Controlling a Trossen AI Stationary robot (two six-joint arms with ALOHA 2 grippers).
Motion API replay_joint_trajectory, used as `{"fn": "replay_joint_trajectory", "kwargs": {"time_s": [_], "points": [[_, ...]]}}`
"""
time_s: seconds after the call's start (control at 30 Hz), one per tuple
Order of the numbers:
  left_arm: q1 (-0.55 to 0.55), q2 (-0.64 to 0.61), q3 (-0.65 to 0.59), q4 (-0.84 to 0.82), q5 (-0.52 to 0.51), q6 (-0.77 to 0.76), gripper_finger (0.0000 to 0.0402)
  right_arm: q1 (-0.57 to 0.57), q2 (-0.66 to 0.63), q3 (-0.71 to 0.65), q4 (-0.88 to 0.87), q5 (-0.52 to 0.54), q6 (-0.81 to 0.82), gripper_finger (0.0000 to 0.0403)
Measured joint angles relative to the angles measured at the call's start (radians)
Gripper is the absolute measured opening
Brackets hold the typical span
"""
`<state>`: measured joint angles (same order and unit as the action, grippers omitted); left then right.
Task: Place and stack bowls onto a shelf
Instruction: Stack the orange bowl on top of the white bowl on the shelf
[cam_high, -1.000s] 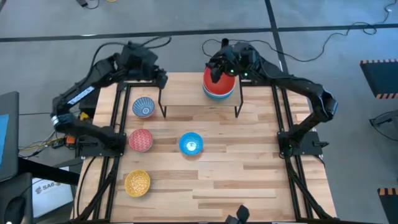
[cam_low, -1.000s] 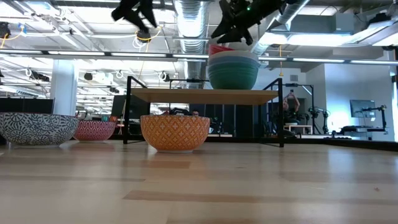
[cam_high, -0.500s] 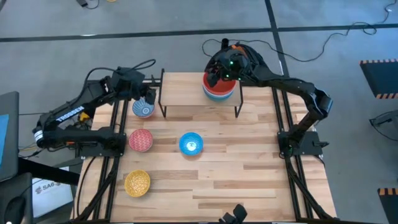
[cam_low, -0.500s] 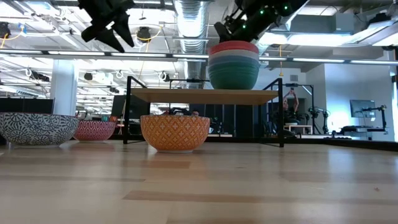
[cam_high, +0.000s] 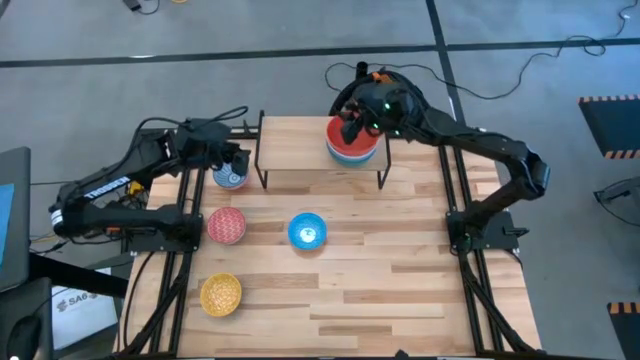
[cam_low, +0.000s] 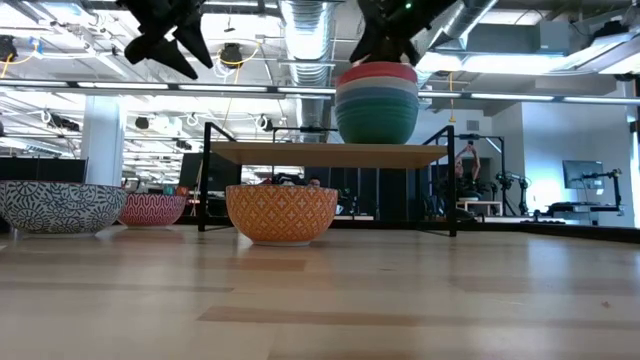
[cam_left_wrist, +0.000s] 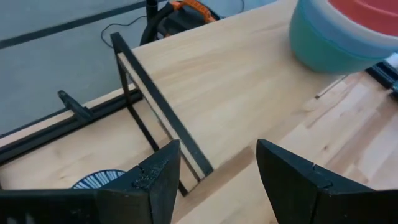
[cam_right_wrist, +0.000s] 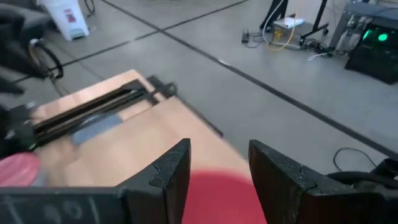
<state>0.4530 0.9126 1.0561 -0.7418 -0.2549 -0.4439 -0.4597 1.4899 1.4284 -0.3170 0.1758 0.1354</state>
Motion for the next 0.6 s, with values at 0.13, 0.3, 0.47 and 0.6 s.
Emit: {"fn": "replay_joint_trajectory", "kwargs": {"time_s": [0.13,0.3,0.47,0.6], "points": [[-0.085,-0.018,-0.001,-0.006,-0.085,-0.023,0.0194,0.030,-0.076,-0.143,0.030,-0.014,0.065,0.0187],[-0.200,-0.030,-0.043,0.027,-0.205,-0.075,0.0194,0.076,-0.173,-0.289,0.164,0.058,0.074,0.0187],[-0.249,-0.028,-0.095,0.123,-0.221,-0.100,0.0194,0.093,-0.188,-0.352,0.201,0.101,0.056,0.0187],[-0.267,-0.016,-0.095,0.141,-0.225,-0.118,0.0194,0.093,-0.173,-0.369,0.195,0.119,0.041,0.0187]]}}
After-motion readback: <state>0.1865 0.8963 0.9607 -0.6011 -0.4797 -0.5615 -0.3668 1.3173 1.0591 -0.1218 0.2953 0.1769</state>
